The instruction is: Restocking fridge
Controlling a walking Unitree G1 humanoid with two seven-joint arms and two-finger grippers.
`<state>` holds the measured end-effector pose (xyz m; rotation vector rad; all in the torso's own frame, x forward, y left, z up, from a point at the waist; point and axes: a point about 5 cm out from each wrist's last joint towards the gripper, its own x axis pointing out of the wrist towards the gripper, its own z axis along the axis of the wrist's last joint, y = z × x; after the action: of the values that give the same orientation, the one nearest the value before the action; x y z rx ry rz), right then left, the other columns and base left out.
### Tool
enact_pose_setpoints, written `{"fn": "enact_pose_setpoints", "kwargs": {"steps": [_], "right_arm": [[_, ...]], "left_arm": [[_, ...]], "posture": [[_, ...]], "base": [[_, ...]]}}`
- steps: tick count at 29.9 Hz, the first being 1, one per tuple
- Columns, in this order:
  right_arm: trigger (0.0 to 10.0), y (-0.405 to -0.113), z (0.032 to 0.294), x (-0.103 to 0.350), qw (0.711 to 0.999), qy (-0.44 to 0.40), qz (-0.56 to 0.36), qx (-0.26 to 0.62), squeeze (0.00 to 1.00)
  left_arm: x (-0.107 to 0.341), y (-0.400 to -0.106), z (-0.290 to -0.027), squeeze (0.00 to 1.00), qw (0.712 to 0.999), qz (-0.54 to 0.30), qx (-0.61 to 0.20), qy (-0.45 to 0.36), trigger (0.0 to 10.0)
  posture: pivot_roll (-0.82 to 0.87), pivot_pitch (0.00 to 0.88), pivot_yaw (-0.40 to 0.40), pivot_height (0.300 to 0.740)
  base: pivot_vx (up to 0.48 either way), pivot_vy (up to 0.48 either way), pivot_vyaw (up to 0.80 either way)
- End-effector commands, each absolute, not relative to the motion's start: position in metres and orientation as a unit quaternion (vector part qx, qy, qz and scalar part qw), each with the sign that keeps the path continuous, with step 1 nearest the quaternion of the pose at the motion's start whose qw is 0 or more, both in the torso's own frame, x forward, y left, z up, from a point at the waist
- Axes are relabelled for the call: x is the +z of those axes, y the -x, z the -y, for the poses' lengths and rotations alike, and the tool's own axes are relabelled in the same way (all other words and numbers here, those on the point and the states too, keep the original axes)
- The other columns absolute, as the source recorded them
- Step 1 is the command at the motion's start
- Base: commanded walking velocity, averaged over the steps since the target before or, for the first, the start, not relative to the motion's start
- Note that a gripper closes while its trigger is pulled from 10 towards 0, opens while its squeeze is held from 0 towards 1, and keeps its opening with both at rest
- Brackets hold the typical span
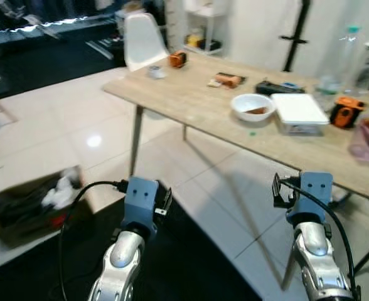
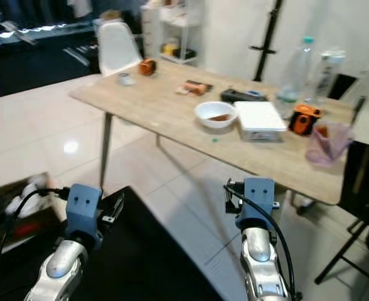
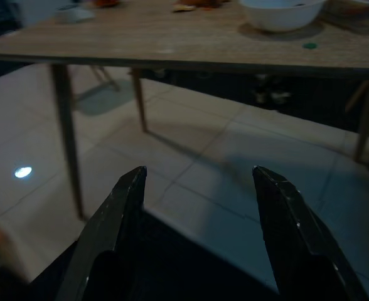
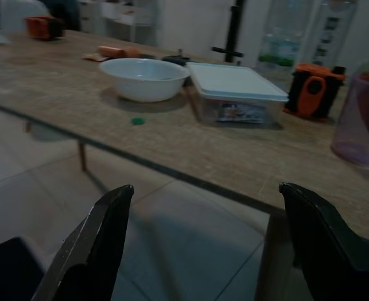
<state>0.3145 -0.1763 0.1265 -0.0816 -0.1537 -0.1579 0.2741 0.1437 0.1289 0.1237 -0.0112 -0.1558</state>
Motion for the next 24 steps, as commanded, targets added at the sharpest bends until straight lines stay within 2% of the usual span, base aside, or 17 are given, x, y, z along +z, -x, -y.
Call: {"fn": "enact_pose_setpoints", "kwargs": {"steps": [1, 8, 21, 24], "right_arm": [[10.0, -0.3139, 0.1735, 0.1248, 0.994, 0.043, 0.07, -0.072, 0.0], [10.0, -0.3137, 0.1738, 0.1253, 0.994, 0.043, 0.068, -0.071, 0.0], [10.0, -0.3131, 0.1745, 0.1242, 0.994, 0.041, 0.065, -0.074, 0.0], [10.0, -0.3132, 0.1743, 0.1242, 0.994, 0.042, 0.065, -0.072, 0.0]], "left_arm": [[0.1272, -0.2735, -0.1457, 0.0, 0.995, -0.003, -0.074, -0.06, 10.0], [0.1276, -0.2729, -0.1455, 0.0, 0.996, -0.004, -0.073, -0.059, 10.0], [0.1279, -0.2724, -0.1449, 0.0, 0.995, -0.005, -0.074, -0.06, 10.0], [0.1279, -0.2725, -0.1451, 0.0, 0.996, -0.006, -0.073, -0.06, 10.0]], "posture": [[-0.04, 0.084, 0.036, 0.74], [-0.04, 0.086, 0.036, 0.74], [-0.04, 0.087, 0.04, 0.74], [-0.04, 0.088, 0.041, 0.74]], "base": [[0.379, 0.0, -0.79], [0.378, 0.0, -0.75], [0.394, 0.0, -0.55], [0.379, 0.0, 0.0]]}}
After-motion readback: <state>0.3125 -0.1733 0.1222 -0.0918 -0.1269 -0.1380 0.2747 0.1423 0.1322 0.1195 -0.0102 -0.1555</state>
